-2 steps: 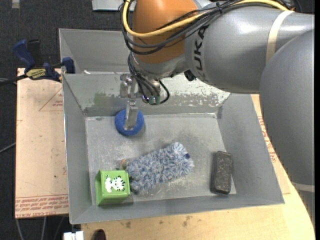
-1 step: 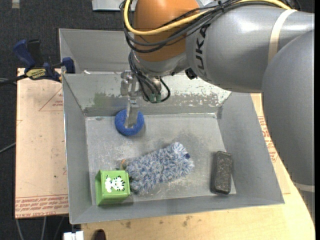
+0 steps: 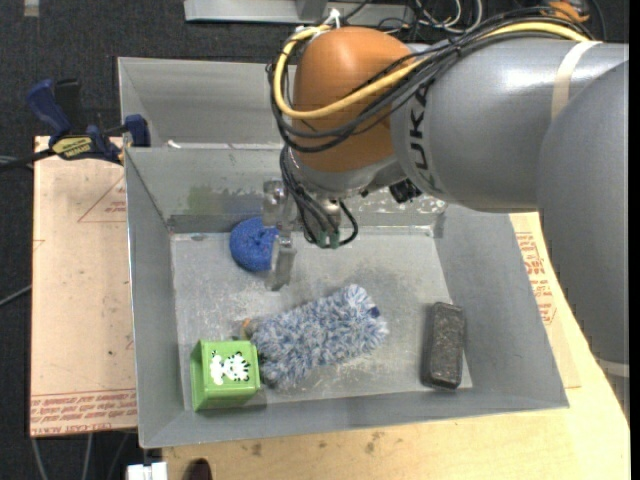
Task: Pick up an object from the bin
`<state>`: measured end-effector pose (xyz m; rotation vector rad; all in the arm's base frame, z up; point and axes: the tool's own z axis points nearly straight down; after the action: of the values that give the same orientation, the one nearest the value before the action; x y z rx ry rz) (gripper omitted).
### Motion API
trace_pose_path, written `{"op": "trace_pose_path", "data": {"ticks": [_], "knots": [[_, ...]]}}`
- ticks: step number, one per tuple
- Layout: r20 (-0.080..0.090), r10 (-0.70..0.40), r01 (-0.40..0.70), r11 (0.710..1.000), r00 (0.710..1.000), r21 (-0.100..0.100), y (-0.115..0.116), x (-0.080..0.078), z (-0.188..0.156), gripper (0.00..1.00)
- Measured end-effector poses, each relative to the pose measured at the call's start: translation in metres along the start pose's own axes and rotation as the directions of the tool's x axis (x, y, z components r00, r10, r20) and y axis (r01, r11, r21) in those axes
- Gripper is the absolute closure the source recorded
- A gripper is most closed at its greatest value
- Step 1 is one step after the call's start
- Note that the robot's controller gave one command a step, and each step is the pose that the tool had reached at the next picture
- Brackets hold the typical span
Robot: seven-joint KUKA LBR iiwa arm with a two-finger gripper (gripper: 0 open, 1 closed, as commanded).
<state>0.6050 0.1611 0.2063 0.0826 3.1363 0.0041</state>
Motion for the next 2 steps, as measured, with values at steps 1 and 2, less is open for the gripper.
{"op": "trace_pose_path", "data": {"ticks": [1,2], "knots": [[-0.003,-0.009,0.009,1.000,1.000,0.002,-0.022,0.023,0.035,0.00],[-0.002,0.089,-0.089,0.996,0.996,0.001,-0.051,0.006,0.056,0.00]]}}
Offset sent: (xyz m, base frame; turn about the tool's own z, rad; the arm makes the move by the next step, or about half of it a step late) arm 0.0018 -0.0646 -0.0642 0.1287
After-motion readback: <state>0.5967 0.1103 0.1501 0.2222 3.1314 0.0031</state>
